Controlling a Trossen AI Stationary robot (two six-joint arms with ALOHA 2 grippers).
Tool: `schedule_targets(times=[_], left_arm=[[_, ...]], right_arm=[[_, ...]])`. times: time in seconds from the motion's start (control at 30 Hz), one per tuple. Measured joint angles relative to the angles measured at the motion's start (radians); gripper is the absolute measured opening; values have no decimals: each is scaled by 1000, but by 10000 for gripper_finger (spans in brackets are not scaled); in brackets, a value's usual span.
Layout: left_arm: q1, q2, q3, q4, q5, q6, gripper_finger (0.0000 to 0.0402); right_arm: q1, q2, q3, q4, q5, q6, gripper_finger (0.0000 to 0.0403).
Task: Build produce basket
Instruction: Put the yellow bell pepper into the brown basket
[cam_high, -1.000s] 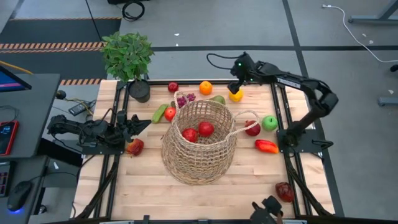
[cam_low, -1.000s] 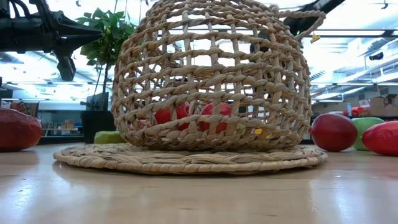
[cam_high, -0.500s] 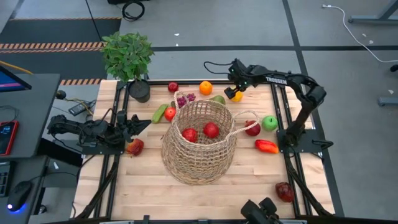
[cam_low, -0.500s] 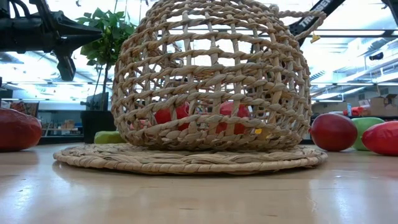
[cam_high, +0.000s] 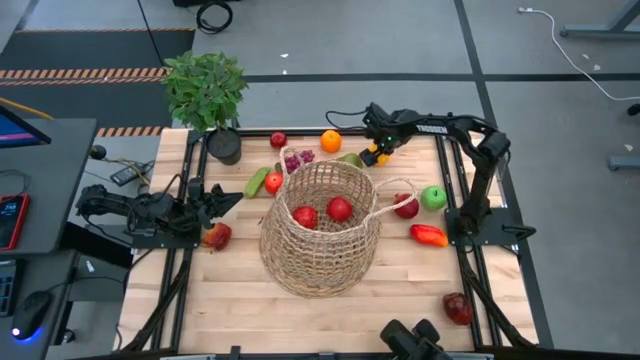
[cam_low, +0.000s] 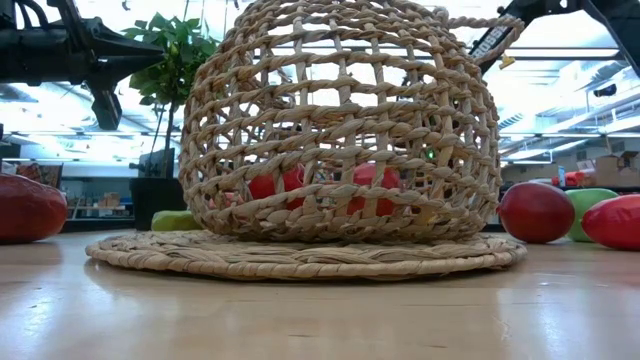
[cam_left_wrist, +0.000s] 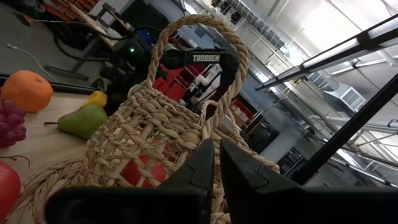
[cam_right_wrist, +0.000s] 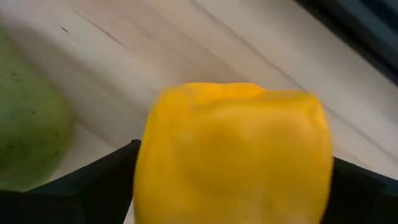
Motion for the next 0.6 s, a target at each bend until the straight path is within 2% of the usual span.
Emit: schedule_targets(times=[0.27,0.4,0.6], left_arm=[[0,0,0,0,0,0,35],[0,0,0,0,0,0,34],[0,0,0,0,0,0,30]], right_arm=[[-2,-1,-1,11,-10,-51,329],[-4,-7,0,-27,-64,-54,302],[-3,-86,-1,-65,-118,-86,301]])
